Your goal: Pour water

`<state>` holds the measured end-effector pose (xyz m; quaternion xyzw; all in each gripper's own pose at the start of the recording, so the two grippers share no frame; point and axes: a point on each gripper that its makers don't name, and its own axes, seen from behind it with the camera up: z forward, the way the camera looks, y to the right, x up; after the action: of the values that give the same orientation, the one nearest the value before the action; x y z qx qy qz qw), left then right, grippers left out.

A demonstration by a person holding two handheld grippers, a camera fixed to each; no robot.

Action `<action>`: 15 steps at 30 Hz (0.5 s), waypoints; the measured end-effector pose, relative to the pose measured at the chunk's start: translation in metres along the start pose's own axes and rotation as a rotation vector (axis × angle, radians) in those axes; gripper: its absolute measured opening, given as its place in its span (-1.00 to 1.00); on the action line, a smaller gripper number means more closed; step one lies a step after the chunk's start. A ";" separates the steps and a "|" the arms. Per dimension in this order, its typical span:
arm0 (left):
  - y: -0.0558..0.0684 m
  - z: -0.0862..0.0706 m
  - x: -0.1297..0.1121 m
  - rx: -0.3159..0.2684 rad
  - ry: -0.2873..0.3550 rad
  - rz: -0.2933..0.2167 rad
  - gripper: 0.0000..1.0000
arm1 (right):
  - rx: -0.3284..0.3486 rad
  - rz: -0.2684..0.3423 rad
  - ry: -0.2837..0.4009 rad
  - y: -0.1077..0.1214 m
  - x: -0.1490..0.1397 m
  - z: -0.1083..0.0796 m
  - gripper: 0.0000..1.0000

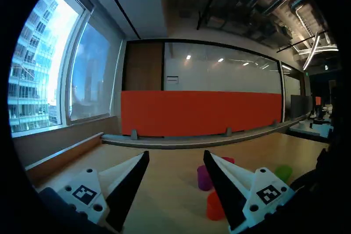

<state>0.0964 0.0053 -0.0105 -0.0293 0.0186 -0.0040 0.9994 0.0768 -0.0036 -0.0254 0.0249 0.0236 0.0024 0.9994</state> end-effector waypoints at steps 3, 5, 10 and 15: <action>-0.003 0.000 0.002 0.017 0.008 0.017 0.83 | -0.002 0.005 -0.002 0.001 0.000 0.000 0.99; -0.004 0.000 0.003 0.026 0.020 0.024 0.83 | 0.000 0.010 -0.006 0.000 -0.001 -0.001 0.99; -0.005 0.000 0.004 0.042 0.039 0.030 0.84 | -0.009 0.013 -0.019 0.003 -0.002 -0.001 0.98; -0.010 0.000 0.003 0.071 0.060 0.038 0.84 | -0.037 0.027 -0.019 0.010 0.000 -0.001 0.98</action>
<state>0.0990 -0.0048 -0.0101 0.0067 0.0491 0.0136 0.9987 0.0765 0.0063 -0.0255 0.0068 0.0137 0.0159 0.9998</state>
